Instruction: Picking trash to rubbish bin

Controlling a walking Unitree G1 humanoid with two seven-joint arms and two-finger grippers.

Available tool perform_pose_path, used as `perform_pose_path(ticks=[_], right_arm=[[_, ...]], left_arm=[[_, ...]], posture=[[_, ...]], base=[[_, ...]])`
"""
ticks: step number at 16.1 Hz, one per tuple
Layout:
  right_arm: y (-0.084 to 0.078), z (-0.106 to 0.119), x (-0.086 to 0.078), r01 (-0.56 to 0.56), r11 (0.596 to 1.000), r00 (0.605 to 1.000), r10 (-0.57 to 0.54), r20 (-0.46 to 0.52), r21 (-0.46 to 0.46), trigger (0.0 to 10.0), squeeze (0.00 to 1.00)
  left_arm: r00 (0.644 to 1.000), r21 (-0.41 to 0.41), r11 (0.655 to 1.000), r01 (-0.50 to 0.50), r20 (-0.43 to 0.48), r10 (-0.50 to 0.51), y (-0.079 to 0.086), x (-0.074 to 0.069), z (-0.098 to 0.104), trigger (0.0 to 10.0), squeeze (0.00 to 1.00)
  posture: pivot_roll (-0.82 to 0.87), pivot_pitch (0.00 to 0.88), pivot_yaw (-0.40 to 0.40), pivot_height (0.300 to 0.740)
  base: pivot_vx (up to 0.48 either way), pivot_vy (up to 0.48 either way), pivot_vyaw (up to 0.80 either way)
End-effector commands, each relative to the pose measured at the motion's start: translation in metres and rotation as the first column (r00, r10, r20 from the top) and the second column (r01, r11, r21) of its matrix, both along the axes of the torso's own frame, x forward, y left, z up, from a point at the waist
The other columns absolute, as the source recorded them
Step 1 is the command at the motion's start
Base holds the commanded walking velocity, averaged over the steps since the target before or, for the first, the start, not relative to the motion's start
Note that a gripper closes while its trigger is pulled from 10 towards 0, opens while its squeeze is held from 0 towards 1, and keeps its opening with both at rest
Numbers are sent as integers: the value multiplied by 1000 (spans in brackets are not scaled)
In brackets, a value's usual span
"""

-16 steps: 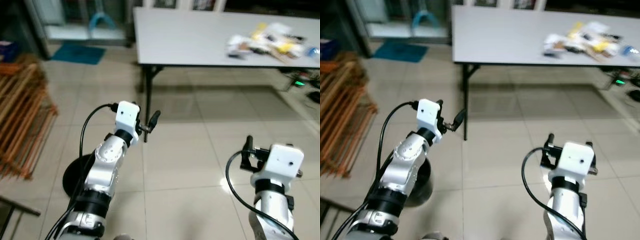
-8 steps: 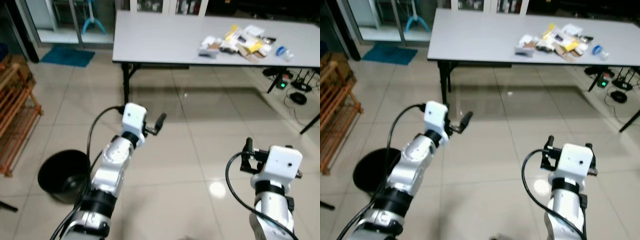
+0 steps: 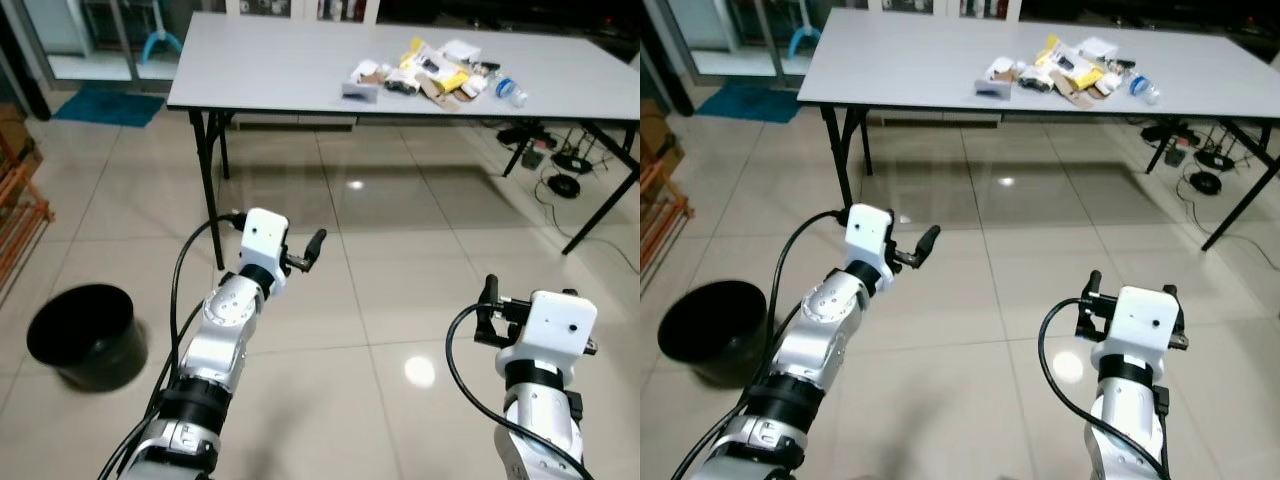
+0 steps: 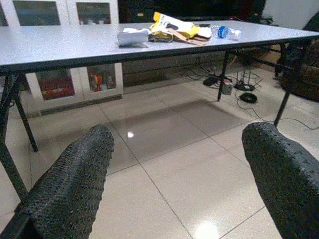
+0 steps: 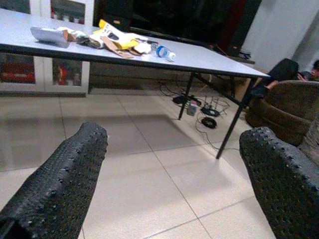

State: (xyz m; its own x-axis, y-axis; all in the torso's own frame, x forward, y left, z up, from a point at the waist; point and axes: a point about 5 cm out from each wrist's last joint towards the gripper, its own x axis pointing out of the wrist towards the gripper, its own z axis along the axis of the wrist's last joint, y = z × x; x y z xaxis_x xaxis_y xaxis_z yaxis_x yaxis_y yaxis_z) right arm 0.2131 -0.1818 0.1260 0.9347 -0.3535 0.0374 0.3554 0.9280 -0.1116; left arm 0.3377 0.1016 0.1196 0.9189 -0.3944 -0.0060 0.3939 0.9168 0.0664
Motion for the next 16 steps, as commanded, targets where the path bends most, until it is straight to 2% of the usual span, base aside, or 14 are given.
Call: perform_pose_path(ticks=[1, 3, 10, 16], right_arm=[[-7, -1, -2, 23, 1000, 1000, -23, -15, -18, 10000, 0], [-7, -2, -2, 18, 1000, 1000, -18, -17, -20, 10000, 0], [-3, -2, -1, -5, 1000, 1000, 5, -17, -28, 10000, 0], [-3, -2, -1, -4, 1000, 1000, 4, -17, -26, 10000, 0]], left_arm=[[1000, 4, 1000, 24, 1, -24, -11, 0, 2, 10000, 0], [1000, 8, 1000, 20, -8, -20, -11, 1, 0, 10000, 0], [1000, 23, 1000, 7, -30, -6, -8, 2, -4, 10000, 0], [999, 18, 1000, 22, -29, -22, -10, 3, -3, 10000, 0]], posture=[[88, 62, -48, 740], [83, 62, -47, 740], [86, 65, -46, 740], [86, 61, -42, 740]], base=[[0, -454, 0], [0, -443, 0], [297, -371, 0], [438, 0, 0]])
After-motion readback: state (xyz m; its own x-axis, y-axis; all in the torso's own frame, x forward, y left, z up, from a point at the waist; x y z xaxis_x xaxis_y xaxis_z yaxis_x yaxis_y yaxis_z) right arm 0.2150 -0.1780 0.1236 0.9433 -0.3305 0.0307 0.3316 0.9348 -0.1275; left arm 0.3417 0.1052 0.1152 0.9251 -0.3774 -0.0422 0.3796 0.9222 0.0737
